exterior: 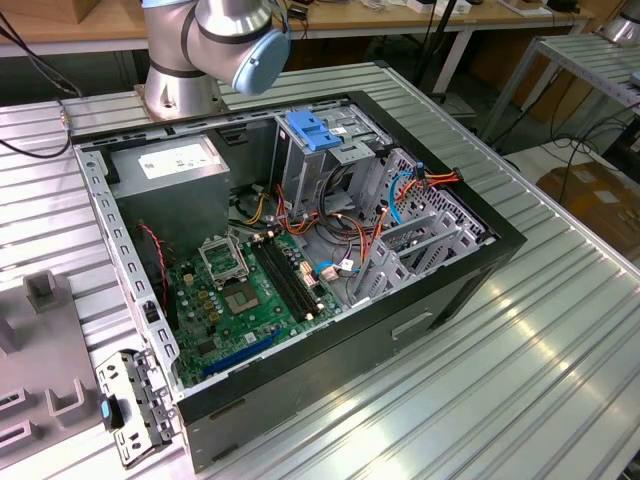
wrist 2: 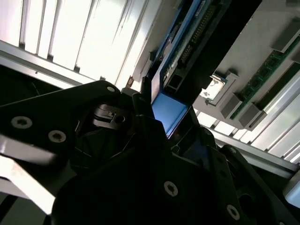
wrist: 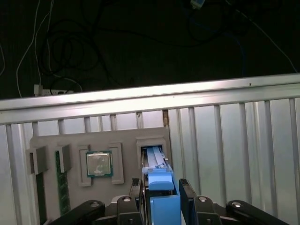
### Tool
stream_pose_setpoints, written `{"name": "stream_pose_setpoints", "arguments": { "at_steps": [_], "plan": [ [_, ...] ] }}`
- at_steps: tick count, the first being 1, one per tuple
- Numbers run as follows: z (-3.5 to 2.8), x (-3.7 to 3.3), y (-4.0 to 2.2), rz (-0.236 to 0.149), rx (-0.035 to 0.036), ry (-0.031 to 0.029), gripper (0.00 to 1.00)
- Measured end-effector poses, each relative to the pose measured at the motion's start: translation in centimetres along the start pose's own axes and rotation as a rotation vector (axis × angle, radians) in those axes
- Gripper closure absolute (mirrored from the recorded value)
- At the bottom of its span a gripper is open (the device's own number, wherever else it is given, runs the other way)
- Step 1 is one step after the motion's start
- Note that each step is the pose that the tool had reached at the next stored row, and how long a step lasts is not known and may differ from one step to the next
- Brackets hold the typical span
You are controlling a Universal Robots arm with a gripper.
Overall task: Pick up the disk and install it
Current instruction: 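Pick up the disk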
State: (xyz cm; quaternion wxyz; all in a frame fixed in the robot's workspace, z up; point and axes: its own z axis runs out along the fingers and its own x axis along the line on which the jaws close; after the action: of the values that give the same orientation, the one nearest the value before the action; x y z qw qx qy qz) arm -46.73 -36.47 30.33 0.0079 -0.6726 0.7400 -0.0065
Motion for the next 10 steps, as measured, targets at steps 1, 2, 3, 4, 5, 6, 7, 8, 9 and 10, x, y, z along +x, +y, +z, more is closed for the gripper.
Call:
{"name": "stream_pose_setpoints", "arguments": {
  "at_steps": [1,2,3,4,5,6,7,8,9,10],
  "plan": [
    [0.04,0.00,0.00,0.000,0.0000,0.0000,0.55],
    [0.11,0.00,0.00,0.000,0.0001,-0.0001,0.55],
    [0.16,0.00,0.00,0.000,0.0001,-0.0001,0.55],
    [0.28,0.00,0.01,0.000,0.0002,-0.0002,0.55],
    [0.39,0.00,0.01,0.000,0.0001,-0.0001,0.55],
    [0.48,0.00,0.01,0.000,0.0001,0.0000,0.55],
    [0.55,0.00,0.01,0.000,0.0002,-0.0001,0.55],
    [0.61,0.00,0.01,0.000,0.0003,-0.0002,0.55],
    [0.68,0.00,0.01,0.000,0.0002,-0.0001,0.55],
    [0.72,0.00,0.02,0.000,0.0000,-0.0001,0.55]
  ]
}}
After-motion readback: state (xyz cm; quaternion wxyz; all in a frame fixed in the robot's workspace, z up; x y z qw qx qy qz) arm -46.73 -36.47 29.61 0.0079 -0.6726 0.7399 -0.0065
